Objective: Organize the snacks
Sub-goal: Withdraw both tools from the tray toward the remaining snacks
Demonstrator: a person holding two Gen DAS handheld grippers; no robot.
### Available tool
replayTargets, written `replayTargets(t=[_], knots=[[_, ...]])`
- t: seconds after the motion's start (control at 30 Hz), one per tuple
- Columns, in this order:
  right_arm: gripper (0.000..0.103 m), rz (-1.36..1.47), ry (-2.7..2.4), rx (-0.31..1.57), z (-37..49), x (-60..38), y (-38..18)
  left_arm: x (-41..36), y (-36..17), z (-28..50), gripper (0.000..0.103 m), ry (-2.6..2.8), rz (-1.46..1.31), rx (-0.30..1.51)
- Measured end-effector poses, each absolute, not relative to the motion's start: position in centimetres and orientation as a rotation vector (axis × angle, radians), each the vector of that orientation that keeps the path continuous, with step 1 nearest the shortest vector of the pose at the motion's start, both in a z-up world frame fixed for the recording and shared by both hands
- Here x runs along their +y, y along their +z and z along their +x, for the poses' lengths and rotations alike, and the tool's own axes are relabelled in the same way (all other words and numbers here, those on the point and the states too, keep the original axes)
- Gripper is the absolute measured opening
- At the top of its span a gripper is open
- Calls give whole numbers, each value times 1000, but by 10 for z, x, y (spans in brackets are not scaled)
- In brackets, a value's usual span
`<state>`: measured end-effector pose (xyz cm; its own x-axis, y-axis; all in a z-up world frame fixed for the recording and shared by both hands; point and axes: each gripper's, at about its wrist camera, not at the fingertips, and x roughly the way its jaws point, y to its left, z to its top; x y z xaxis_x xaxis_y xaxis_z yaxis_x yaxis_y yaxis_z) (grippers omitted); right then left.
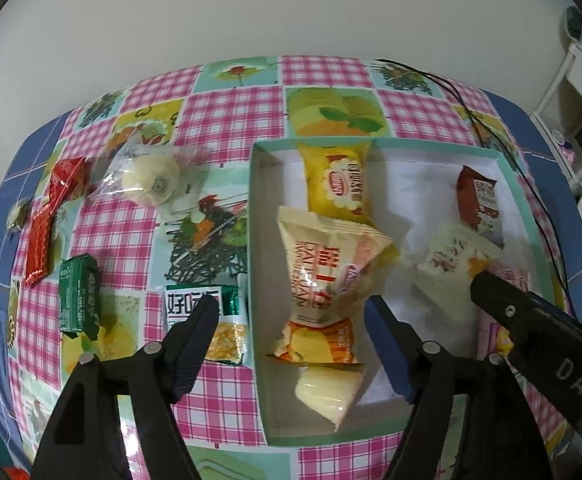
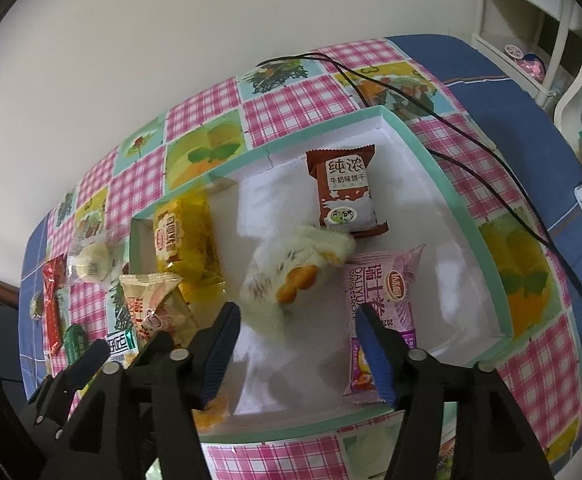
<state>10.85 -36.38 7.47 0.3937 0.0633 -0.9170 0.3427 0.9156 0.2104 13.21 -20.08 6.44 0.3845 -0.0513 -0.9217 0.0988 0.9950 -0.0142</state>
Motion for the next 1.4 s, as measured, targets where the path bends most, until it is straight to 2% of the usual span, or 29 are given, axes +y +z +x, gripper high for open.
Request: replayTargets(t=[0.13, 0.17, 0.27, 0.37, 0.43, 0.6, 0.63, 0.7, 0.73, 0.83, 0.9, 1.4], knots=[[72, 395, -189, 1167, 109, -363, 73, -195, 62, 133, 78, -69, 33, 1179], [73, 393, -190, 1170, 109, -363, 73, -193, 62, 133, 81, -58, 30, 1179], [81, 385, -197, 1177, 109, -362, 72, -187, 62, 134, 85, -26, 25, 1171], [82, 383, -198, 1178, 110, -362, 71, -181, 63, 135, 86, 0, 7, 1161], [82, 380, -199, 1179, 110, -362, 71, -176, 63, 136, 94, 17, -4, 1155], [84, 367, -201, 1186, 111, -360, 69, -163, 64, 138, 94, 67, -43, 1146], [86, 364, -202, 1186, 111, -360, 69, -160, 64, 138, 94, 78, -50, 1144], [99, 355, -203, 1184, 111, -360, 69, -154, 66, 138, 94, 101, -65, 1135], [101, 352, -203, 1180, 111, -359, 70, -152, 67, 138, 94, 113, -73, 1129], [101, 349, -198, 1174, 111, -360, 72, -144, 69, 138, 95, 145, -91, 1115], [102, 340, -196, 1173, 111, -359, 72, -140, 70, 139, 102, 159, -94, 1111], [103, 282, -168, 1133, 114, -331, 79, -120, 80, 137, 103, 174, -101, 1098]])
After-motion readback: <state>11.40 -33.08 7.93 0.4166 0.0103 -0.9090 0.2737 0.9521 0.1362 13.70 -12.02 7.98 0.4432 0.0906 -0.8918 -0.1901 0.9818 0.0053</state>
